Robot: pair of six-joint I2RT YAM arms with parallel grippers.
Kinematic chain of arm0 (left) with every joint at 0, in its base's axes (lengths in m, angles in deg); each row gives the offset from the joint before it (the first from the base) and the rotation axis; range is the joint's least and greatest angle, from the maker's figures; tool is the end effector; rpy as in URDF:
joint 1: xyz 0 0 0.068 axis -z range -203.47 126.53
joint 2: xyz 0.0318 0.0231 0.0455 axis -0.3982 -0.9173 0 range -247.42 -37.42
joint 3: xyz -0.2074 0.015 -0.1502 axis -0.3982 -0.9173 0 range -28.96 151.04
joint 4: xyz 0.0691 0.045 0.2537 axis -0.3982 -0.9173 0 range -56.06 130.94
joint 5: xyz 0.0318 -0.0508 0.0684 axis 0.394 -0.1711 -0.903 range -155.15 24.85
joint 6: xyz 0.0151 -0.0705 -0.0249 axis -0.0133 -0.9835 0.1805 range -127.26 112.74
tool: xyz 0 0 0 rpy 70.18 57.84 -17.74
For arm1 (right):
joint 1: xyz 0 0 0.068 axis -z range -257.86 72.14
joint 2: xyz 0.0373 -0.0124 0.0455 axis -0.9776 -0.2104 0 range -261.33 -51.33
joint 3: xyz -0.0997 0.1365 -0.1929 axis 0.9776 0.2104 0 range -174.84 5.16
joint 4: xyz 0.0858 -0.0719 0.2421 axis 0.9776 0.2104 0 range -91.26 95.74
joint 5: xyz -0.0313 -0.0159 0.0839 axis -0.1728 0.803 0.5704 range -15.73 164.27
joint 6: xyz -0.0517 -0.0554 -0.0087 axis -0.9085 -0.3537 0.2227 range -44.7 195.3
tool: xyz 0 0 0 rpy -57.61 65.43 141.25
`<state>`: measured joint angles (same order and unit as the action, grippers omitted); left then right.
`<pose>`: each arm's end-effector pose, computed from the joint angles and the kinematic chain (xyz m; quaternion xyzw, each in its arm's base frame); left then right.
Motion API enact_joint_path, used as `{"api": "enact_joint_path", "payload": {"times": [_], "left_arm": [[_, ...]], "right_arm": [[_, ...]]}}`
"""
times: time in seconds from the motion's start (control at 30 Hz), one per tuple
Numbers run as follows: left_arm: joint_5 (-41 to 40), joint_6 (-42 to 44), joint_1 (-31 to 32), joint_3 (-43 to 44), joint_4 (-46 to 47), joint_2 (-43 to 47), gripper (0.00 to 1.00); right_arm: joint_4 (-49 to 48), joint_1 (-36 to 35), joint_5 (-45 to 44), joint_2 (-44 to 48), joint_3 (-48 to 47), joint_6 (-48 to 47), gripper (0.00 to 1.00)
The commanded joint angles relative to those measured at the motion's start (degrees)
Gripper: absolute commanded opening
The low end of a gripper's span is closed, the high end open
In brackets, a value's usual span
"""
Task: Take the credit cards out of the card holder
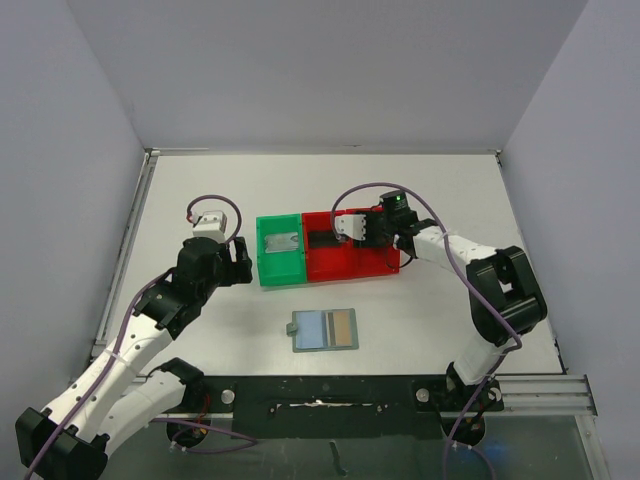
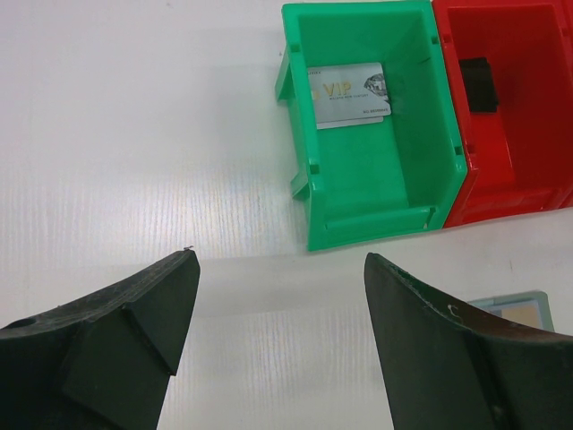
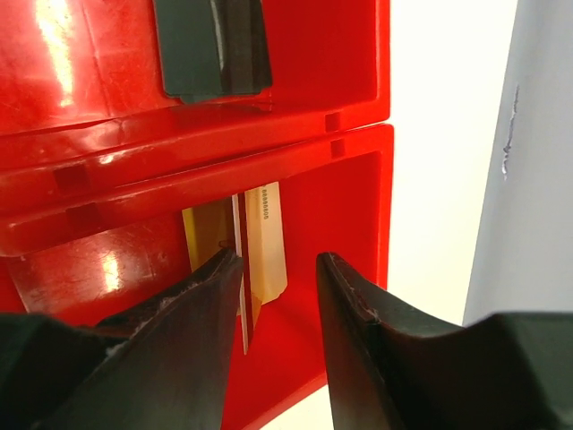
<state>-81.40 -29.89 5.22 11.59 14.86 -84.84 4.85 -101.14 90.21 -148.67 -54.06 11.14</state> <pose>0.2042 -0.0913 0.2510 -0.0215 0.8722 -0.0928 0.4798 0.3451 0.1678 0.1561 -0.6696 0.6221 -0.0148 0.4055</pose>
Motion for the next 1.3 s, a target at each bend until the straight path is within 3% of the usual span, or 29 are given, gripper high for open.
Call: {"api": "enact_joint_path", "payload": {"times": [0.0,0.07,0.3,0.6,0.73,0.87,0.93,1.03,1.1,1.27], "left_arm": [[0.43,1.01,-0.48,1.23,1.92,1.06,0.74],[0.48,1.01,-0.47,1.23,1.92,1.05,0.74],[0.79,1.1,-0.56,1.22,1.94,0.84,0.74],[0.78,1.1,-0.65,1.22,1.98,0.89,0.74],[0.83,1.1,-0.65,1.19,1.98,1.09,0.74],[0.84,1.11,-0.81,1.26,2.01,1.11,0.74],[0.94,1.1,-0.83,1.14,2.05,1.19,0.74],[1.43,1.1,-0.91,1.17,2.26,1.04,0.74],[1.55,1.13,-0.98,1.12,2.29,0.74,0.74],[2.1,1.27,-1.0,1.24,2.35,0.27,0.74]], "right_arm": [[2.42,0.49,1.56,-0.6,-1.64,-0.89,0.42],[4.64,0.86,3.02,-0.73,-2.45,-1.0,0.47],[5.74,1.07,2.3,-2.51,-4.22,-0.67,0.49],[-2.5,1.31,3.57,2.0,-2.33,7.27,0.48],[-10.81,1.34,1.06,7.07,0.73,21.49,0.5],[-16.13,1.2,-7.35,12.61,2.64,45.73,0.53],[-12.62,1.21,-13.32,13.44,1.15,61.5,0.56],[4.08,1.25,-20.13,10.46,-5.38,80.12,0.49],[8.96,0.44,-21.7,8.67,-7.42,87.16,0.46],[8.91,-1.76,-26.12,9.67,-5.53,92.06,0.38]]}}
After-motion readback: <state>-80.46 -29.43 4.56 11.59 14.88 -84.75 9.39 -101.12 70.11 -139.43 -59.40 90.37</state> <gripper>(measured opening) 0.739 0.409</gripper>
